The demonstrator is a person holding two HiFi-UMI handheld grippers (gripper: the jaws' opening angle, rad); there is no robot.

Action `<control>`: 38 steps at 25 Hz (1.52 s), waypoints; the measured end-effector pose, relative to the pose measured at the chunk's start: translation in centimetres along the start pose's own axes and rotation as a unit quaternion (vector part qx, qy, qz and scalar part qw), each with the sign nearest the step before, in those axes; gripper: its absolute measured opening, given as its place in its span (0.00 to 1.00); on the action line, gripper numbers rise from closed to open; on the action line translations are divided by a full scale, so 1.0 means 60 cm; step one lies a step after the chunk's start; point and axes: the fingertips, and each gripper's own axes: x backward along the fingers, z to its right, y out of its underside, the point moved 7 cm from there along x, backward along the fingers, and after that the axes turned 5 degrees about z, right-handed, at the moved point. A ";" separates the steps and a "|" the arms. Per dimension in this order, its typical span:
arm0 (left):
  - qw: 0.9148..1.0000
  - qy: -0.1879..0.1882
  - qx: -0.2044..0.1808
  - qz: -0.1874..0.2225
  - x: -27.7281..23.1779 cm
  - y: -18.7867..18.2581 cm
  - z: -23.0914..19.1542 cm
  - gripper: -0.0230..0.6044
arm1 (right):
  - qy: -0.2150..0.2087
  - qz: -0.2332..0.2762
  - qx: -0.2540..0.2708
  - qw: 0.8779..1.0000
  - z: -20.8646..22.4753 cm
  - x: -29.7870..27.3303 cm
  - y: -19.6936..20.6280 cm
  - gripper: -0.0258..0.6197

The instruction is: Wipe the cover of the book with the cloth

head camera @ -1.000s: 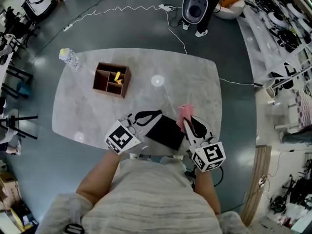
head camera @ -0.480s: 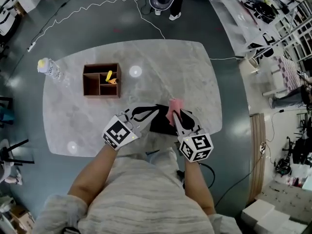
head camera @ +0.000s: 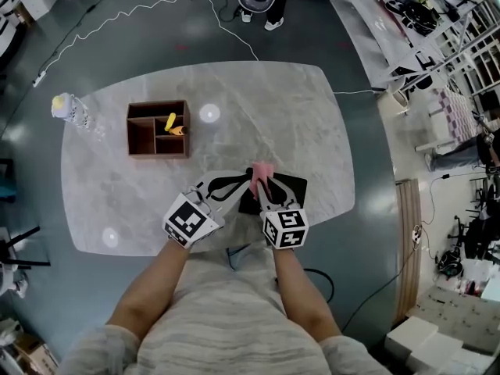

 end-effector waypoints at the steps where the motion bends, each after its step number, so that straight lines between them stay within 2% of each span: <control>1: 1.000 -0.001 0.004 0.000 0.001 0.003 0.001 0.06 | 0.001 -0.008 -0.001 1.000 -0.003 -0.007 0.010 0.13; 7: 1.000 0.004 0.019 -0.017 0.007 0.022 0.011 0.06 | 0.001 -0.050 -0.005 0.999 -0.015 -0.047 0.057 0.13; 15: 0.999 0.016 0.024 -0.033 -0.001 0.032 0.025 0.06 | 0.009 -0.096 -0.005 0.995 0.009 -0.073 0.095 0.13; 20: 0.999 0.020 0.028 -0.038 -0.004 0.032 0.026 0.06 | 0.001 -0.126 0.011 0.992 0.009 -0.079 0.109 0.13; 29: 0.999 0.022 0.028 -0.039 -0.010 0.030 0.018 0.06 | 0.024 -0.146 0.031 0.989 0.036 -0.060 0.112 0.13; 38: 0.998 0.040 0.033 -0.038 -0.034 0.028 0.014 0.06 | 0.078 -0.155 0.020 0.985 0.106 -0.014 0.118 0.13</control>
